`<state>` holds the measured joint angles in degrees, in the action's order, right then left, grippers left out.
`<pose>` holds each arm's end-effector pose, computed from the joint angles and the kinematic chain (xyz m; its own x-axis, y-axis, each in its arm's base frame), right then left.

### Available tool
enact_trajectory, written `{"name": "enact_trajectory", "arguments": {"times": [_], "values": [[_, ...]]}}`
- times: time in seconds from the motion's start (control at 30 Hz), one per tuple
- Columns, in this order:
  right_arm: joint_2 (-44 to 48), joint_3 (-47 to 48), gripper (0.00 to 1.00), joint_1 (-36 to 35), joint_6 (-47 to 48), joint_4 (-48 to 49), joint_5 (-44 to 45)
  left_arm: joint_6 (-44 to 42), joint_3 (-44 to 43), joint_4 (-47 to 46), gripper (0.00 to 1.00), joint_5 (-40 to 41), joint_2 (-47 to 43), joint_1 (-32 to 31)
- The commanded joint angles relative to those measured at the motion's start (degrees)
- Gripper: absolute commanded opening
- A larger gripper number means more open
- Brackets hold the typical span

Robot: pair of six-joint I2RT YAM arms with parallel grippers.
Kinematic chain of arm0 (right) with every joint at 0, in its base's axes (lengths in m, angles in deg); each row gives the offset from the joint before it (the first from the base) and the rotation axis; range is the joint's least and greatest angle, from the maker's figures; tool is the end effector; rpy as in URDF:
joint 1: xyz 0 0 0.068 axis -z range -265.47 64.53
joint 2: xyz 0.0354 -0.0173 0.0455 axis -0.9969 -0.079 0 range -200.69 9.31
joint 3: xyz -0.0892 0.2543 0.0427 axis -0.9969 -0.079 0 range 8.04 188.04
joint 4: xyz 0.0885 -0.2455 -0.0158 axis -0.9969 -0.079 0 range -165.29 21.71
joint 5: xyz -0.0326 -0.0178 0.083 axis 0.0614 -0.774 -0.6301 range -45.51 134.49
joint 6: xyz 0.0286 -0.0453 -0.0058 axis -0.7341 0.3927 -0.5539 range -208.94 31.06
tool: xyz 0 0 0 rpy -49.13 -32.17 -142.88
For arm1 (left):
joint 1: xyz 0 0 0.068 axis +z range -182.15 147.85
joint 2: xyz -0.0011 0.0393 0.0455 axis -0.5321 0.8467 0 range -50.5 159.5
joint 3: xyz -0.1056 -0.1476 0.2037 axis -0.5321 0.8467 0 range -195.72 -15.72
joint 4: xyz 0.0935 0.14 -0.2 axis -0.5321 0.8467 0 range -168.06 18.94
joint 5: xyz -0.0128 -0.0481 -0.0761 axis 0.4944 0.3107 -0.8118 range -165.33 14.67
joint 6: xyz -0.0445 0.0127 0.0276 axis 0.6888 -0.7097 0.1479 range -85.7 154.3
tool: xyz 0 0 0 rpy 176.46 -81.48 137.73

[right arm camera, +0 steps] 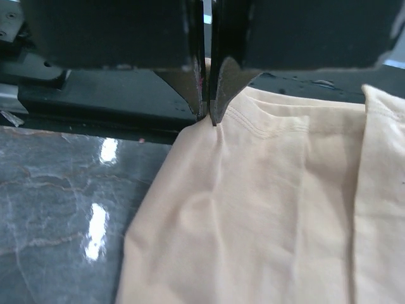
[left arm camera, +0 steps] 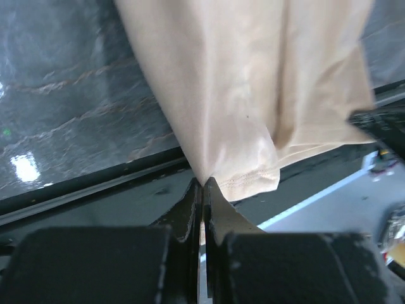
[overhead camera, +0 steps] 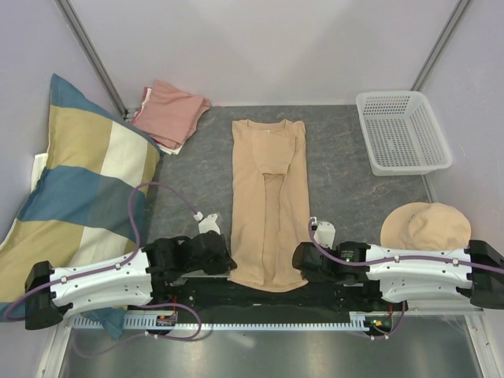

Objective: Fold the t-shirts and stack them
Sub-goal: Grab the bottom of the folded rectangular tshirt with both arms, then fold the folded rectangular tshirt in 1/3 of the way

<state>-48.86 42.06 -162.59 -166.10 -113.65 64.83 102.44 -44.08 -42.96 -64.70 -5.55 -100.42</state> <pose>0.0491 0.1595 0.1918 -0.9112 0.1165 -0.3952 0.0065 0.9631 0.2689 0.0626 -0.1394 0.2020 -0.9162 -0.1649 -0.3652 0.0547 0.8514 -0.5216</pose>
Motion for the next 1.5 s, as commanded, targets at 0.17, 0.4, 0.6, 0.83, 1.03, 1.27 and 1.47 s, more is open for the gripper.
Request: {"name": "enact_trajectory", "arguments": {"times": [0.17,0.4,0.6,0.83,1.03,1.27,1.47], "values": [[-2.03,10.62,0.0,5.83,6.31,0.98,11.03,-7.82,-14.78,2.7,0.02,12.46,13.4,0.42],[-8.25,14.4,0.0,22.69,22.13,9.93,9.55,-19.96,-21.65,-5.37,0.02,12.49,20.35,10.95],[-16.86,19.41,0.0,31.4,31.02,19.08,5.06,-32.18,-27.35,-15.12,0.02,6.86,27.28,24.14],[-26.63,26.09,0.0,38.88,35.85,24.18,-0.29,-40.54,-38.16,-19.36,0.02,2.3,41.34,29.5],[-30.16,27.77,0.0,42.14,36.74,25.94,-1.97,-41.95,-40.64,-20.24,0.02,0.79,48.38,30.56],[-31.47,27.33,0.0,44.69,37.18,26.2,-3.11,-42.04,-37.3,-20.85,0.02,1.49,49.8,31.79],[-32.97,26.89,0.0,45.74,37.26,26.56,-3.2,-41.6,-34.49,-20.94,0.02,1.85,49.71,33.9]]}}
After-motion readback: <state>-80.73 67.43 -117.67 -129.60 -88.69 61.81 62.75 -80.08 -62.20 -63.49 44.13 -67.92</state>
